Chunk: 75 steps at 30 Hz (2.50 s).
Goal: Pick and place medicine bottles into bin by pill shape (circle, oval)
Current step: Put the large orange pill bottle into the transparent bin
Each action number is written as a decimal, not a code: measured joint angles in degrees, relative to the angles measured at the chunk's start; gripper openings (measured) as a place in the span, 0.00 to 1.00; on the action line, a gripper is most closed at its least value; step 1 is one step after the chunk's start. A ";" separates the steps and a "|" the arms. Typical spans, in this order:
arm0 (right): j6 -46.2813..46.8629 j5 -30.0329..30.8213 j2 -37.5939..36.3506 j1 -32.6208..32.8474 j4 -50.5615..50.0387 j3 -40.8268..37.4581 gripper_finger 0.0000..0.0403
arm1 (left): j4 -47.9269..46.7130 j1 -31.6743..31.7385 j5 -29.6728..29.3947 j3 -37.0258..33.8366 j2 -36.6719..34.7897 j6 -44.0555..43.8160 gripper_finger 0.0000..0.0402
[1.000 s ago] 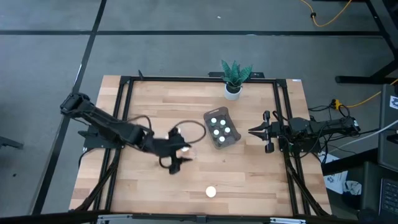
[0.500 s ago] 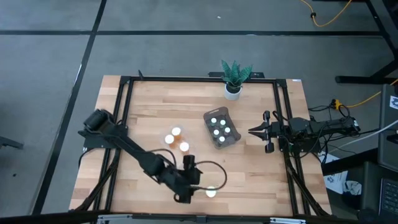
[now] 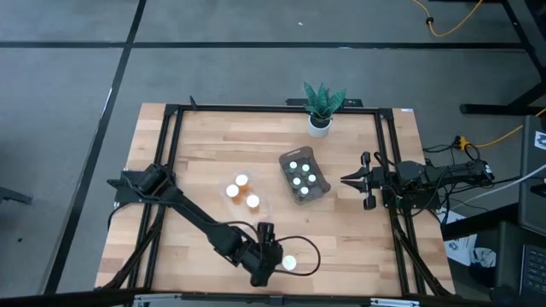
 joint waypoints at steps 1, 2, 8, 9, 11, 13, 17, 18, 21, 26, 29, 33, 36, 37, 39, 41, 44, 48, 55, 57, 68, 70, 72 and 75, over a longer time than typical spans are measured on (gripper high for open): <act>0.00 0.00 0.00 -0.02 0.02 0.00 0.11 | -0.26 -0.01 0.94 -0.02 0.02 -0.16 0.66; 0.01 0.00 0.02 0.00 0.00 0.00 0.11 | -0.02 0.01 2.09 0.01 0.21 -0.24 0.66; 0.02 0.00 0.02 -0.02 0.02 0.00 0.11 | 1.44 0.56 6.16 0.00 3.84 -0.23 0.66; 0.00 0.00 0.02 -0.02 0.02 0.00 0.11 | 1.99 0.78 6.13 0.00 4.48 -0.23 0.66; 0.01 0.00 0.02 0.00 0.00 0.00 0.11 | 2.91 1.21 5.84 0.00 5.59 -0.17 0.66; 0.00 0.00 0.02 -0.02 -0.01 0.00 0.11 | 4.01 1.77 5.63 -0.07 6.27 0.22 0.66; 0.00 0.00 0.02 0.00 0.00 0.00 0.11 | 7.46 2.82 7.04 -0.07 6.46 1.52 0.66; 0.00 0.00 0.02 -0.02 0.02 0.00 0.11 | 8.19 3.02 7.67 -0.04 6.48 2.06 0.66; 0.02 0.00 0.02 0.00 0.01 0.00 0.11 | 10.04 3.13 9.26 -0.04 6.47 4.29 0.66; 0.00 0.00 0.02 0.00 0.00 0.00 0.11 | 11.86 3.03 9.96 -0.04 6.46 5.03 0.66; 0.01 0.00 0.02 -0.02 0.02 0.00 0.11 | 14.42 3.18 9.91 -0.04 6.46 6.70 0.66; 0.00 0.00 0.02 -0.01 -0.02 0.00 0.11 | 16.50 3.63 9.97 -0.01 7.58 7.71 0.66; 0.00 0.00 0.02 -0.02 0.04 0.00 0.11 | 18.24 3.88 9.90 -0.04 8.56 7.87 0.66; 0.00 0.00 0.02 -0.02 0.04 0.00 0.11 | 18.34 3.94 9.93 -0.07 8.56 8.31 0.66; 0.00 0.00 0.04 -0.01 0.06 0.00 0.11 | 20.31 3.98 9.97 0.00 8.53 9.14 0.66; 0.01 0.00 0.02 -0.02 0.19 0.00 0.11 | 20.27 4.07 9.93 0.04 8.47 9.20 0.66; 0.00 0.00 0.00 0.00 0.11 0.00 0.11 | 19.95 4.14 9.91 0.00 8.49 9.16 0.66; 0.01 0.00 0.00 -0.01 0.06 0.00 0.11 | 19.98 4.14 9.91 0.00 8.49 9.14 0.62; 0.02 0.00 0.00 0.00 0.04 0.00 0.11 | 18.57 4.12 9.98 -0.02 7.07 9.22 0.44; 0.01 0.00 0.02 0.00 0.04 0.00 0.11 | 15.46 4.12 9.86 -0.07 4.74 9.23 0.43; 0.00 0.00 0.01 -0.01 0.00 0.00 0.11 | -11.20 0.88 -6.56 -0.57 -15.47 8.48 0.44; 0.00 0.00 0.00 -0.01 0.00 0.00 0.11 | -12.95 0.59 -6.79 -3.18 -18.85 6.13 0.44; 0.00 0.00 0.02 -0.02 -0.02 0.00 0.11 | -12.91 0.49 -7.04 -7.57 -22.18 3.48 0.44; 0.01 0.00 0.02 -0.01 0.00 0.00 0.11 | -10.84 0.49 -7.36 -15.84 -27.47 -0.85 0.44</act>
